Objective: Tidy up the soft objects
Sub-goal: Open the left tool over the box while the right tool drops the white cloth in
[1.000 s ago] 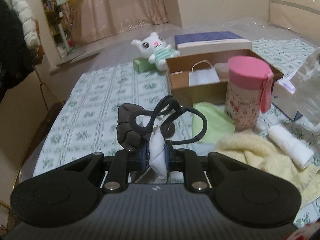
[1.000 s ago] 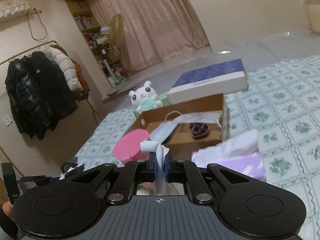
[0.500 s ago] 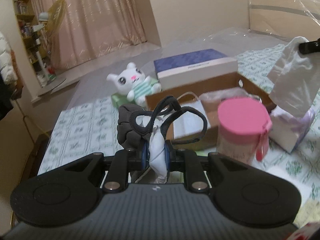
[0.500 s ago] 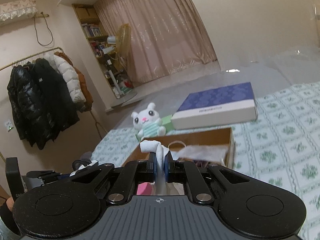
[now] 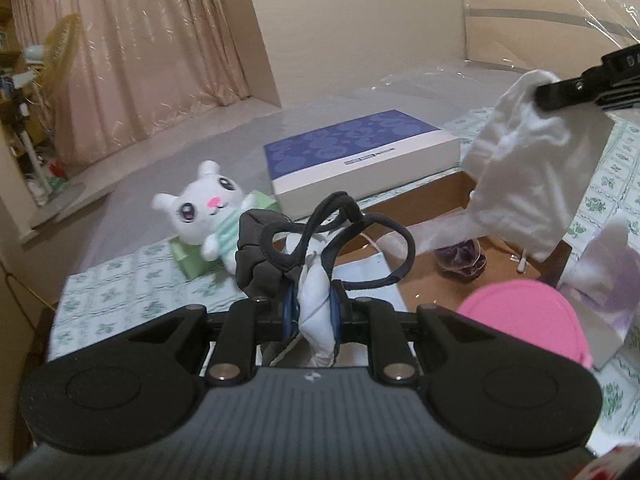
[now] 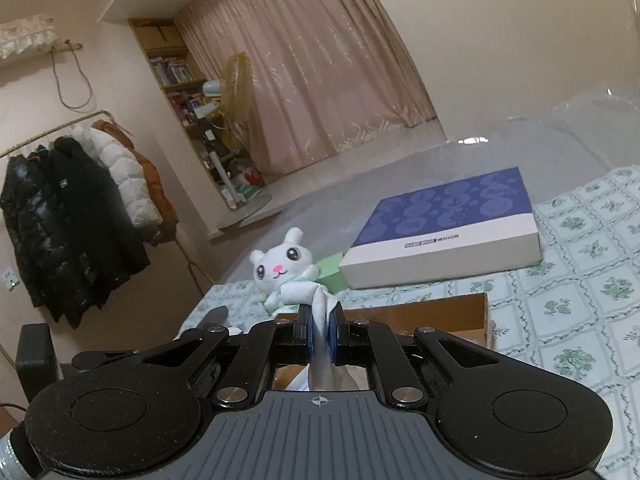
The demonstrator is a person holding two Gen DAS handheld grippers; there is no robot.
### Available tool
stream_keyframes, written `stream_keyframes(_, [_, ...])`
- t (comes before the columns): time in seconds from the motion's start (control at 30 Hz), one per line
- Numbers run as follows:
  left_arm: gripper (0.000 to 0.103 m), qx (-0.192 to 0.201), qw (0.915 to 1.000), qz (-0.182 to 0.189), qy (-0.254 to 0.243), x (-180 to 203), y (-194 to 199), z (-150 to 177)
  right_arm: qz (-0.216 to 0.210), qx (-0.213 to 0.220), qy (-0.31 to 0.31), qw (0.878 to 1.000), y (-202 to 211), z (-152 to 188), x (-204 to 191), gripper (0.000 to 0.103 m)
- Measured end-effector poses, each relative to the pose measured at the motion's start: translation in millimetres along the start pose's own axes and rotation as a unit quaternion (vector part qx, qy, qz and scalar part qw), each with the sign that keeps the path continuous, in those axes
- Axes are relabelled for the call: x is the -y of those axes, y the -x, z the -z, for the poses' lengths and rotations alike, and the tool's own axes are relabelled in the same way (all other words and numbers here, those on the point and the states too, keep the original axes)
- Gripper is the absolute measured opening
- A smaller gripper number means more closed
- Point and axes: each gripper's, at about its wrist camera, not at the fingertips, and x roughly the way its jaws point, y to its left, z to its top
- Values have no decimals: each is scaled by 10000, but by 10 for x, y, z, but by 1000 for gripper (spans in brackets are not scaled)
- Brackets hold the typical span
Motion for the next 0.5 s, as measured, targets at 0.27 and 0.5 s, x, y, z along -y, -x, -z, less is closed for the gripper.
stream_keyframes(0.27, [21,-84,9996,261,-11,50,-499,-23,78,-156,-175,9997,-342,47,154,8])
stream_keyframes(0.5, [46,-78,9996,256,98,103,-723,11,56,-219,-354,9991,-456,100,229,8])
